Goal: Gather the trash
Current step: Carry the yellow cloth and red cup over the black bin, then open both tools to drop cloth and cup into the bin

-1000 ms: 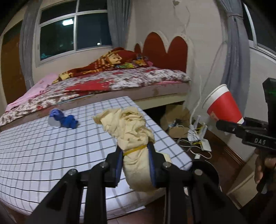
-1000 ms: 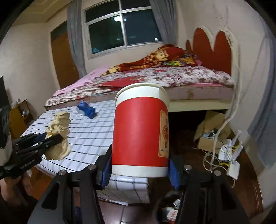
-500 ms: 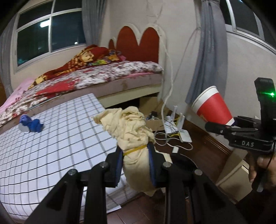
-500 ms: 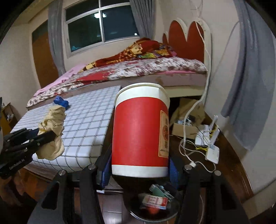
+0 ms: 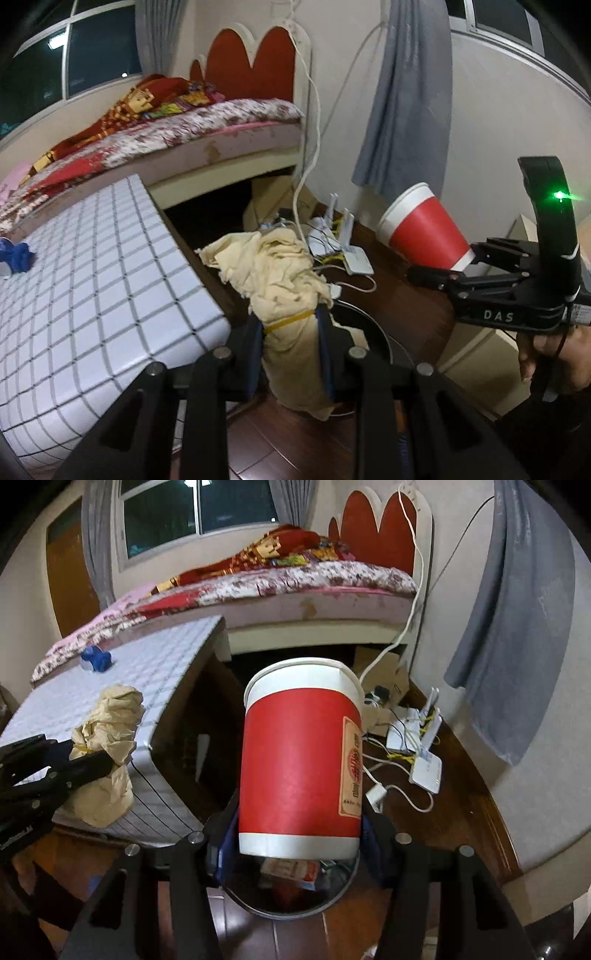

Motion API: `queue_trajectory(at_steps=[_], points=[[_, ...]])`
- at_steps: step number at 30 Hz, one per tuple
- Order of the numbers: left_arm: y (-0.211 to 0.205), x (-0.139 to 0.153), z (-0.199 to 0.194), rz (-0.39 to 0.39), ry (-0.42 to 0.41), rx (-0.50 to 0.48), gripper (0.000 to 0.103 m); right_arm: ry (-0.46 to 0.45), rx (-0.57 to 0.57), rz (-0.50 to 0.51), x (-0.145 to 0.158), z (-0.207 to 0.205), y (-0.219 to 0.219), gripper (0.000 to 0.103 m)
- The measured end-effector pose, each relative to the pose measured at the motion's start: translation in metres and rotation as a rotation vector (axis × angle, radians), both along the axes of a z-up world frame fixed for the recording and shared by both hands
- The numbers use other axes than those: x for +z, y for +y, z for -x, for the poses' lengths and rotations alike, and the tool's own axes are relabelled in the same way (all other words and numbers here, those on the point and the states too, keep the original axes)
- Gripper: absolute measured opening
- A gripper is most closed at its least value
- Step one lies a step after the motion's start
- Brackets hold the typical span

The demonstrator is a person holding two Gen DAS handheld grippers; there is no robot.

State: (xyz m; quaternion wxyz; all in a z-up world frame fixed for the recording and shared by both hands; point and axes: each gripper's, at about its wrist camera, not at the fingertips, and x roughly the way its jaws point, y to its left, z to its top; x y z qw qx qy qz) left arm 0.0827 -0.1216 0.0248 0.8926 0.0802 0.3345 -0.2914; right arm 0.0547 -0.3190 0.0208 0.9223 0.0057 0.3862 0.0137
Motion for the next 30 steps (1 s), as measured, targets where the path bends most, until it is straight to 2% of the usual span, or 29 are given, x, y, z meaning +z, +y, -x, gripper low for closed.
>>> queue_trajectory(at_steps=[8, 21, 30], points=[[-0.02, -0.027, -0.001, -0.022, 0.065, -0.032, 0.028, 0.075, -0.005, 0.017, -0.028, 0.0, -0.013, 0.058], [-0.031, -0.063, -0.014, -0.035, 0.155, -0.037, 0.028, 0.157, 0.055, 0.087, -0.061, -0.012, 0.003, 0.058], [-0.035, -0.091, -0.024, -0.041, 0.231, -0.058, 0.028, 0.272, 0.082, 0.12, -0.1, -0.023, 0.006, 0.058]])
